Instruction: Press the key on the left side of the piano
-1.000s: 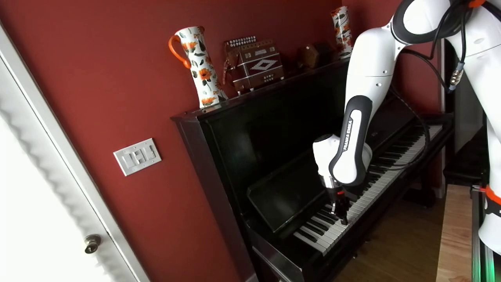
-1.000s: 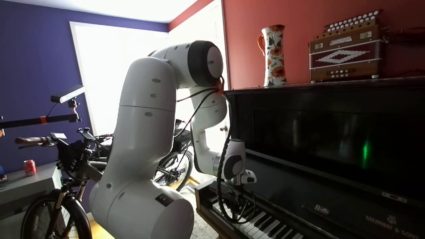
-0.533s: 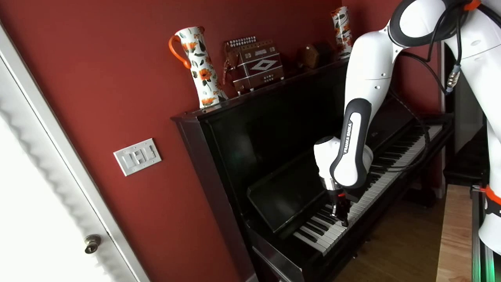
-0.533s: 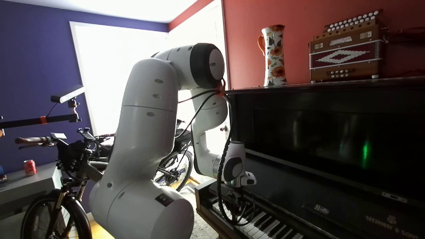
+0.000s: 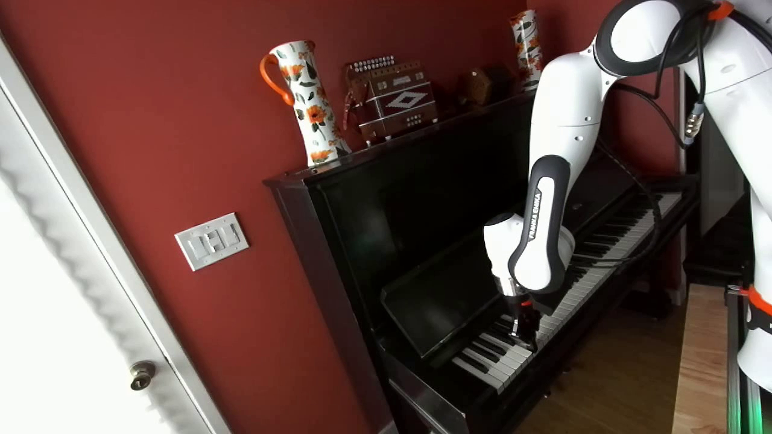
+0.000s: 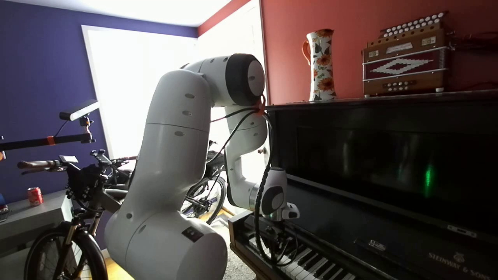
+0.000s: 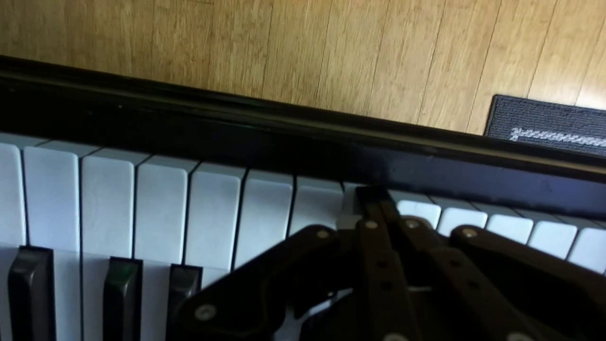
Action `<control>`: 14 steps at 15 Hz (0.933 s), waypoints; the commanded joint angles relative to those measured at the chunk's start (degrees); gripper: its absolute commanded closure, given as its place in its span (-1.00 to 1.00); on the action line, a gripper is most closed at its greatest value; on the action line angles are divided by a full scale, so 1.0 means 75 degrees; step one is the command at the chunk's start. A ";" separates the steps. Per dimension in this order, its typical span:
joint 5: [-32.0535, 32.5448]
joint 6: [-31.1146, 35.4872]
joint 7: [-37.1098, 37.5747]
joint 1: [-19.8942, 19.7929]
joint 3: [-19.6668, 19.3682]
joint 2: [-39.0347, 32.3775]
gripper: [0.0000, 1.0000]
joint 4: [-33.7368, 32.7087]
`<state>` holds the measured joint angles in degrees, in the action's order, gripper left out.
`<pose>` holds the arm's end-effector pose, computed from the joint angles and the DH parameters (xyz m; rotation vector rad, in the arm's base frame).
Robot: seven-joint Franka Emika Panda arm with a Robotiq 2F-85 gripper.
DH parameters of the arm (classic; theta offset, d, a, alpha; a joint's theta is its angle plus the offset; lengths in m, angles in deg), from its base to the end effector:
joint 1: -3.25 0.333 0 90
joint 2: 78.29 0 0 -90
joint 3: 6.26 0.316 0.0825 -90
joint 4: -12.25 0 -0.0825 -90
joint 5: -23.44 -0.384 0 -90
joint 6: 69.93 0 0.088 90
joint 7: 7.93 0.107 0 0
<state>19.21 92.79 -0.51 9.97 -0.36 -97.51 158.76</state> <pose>0.4283 0.0960 0.1416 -3.0959 -0.0230 0.0937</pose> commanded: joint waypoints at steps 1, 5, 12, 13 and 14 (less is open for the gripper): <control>-0.0144 0.0130 -0.0112 -0.0080 0.0091 -0.0312 1.00 -0.0113; -0.0180 0.0122 -0.0126 -0.0107 0.0112 -0.0351 1.00 -0.0121; -0.0047 0.0007 0.0037 0.0010 -0.0036 -0.0015 1.00 0.0016; -0.0027 -0.0023 0.0065 0.0028 -0.0057 0.0061 1.00 0.0044; -0.0003 -0.0053 0.0092 0.0050 -0.0079 0.0141 1.00 0.0070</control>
<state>18.88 92.77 -0.51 9.83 -0.28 -97.44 158.77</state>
